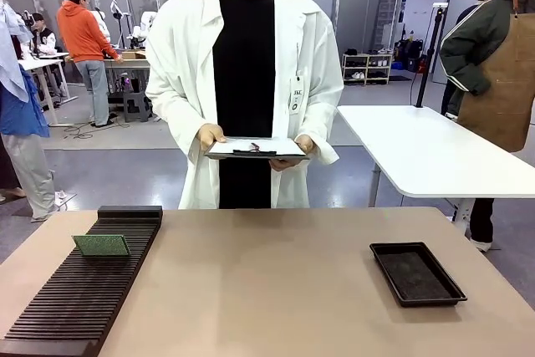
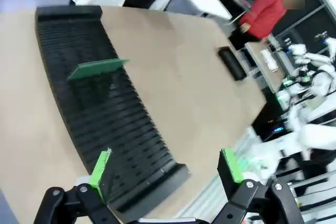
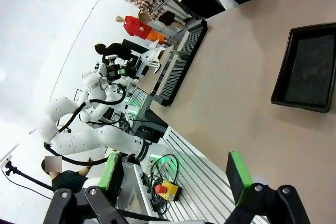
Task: Inspect the PCB.
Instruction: Pick up the Blank PCB and present it to the human.
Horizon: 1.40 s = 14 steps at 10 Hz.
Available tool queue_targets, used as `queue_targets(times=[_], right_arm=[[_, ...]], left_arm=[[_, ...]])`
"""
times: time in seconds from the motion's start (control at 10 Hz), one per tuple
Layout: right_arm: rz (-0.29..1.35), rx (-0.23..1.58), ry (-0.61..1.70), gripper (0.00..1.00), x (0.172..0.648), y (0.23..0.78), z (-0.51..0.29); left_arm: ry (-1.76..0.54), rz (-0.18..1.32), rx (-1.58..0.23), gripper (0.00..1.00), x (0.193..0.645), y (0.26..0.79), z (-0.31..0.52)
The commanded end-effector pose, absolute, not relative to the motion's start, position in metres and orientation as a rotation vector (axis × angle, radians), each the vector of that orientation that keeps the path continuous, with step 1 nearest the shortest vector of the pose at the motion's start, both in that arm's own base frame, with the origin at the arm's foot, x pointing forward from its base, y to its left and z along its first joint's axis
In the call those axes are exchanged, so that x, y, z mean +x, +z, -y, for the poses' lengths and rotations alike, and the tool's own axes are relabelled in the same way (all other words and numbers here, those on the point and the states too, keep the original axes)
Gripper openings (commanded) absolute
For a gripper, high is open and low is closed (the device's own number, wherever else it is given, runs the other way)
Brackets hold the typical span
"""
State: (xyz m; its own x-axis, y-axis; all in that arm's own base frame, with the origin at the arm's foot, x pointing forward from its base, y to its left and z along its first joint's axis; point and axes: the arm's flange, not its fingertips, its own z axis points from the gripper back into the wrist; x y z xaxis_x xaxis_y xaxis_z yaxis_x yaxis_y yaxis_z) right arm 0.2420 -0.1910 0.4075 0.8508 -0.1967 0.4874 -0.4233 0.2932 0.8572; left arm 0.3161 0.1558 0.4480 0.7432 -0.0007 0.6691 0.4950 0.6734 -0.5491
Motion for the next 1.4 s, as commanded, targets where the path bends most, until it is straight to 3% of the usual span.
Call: queue_targets(times=[0.0,0.3,0.4,0.9,1.3], right_arm=[[0.58,1.292,0.163,1.0,0.243,0.41,0.192],[0.58,1.292,0.163,1.0,0.243,0.41,0.192],[0.58,1.292,0.163,1.0,0.243,0.41,0.192],[0.58,1.292,0.163,1.0,0.243,0.41,0.192],[0.58,1.292,0.163,1.0,0.243,0.41,0.192]], left_arm=[[-0.383,0.716,-0.563,1.0,0.341,0.453,-0.101],[-0.679,0.666,-0.157,1.0,0.385,0.481,-0.029],[-0.762,0.635,-0.114,1.0,0.398,0.489,-0.014],[-1.038,0.547,-0.028,1.0,0.416,0.495,0.025],[-1.01,0.538,-0.007,1.0,0.416,0.488,0.023]])
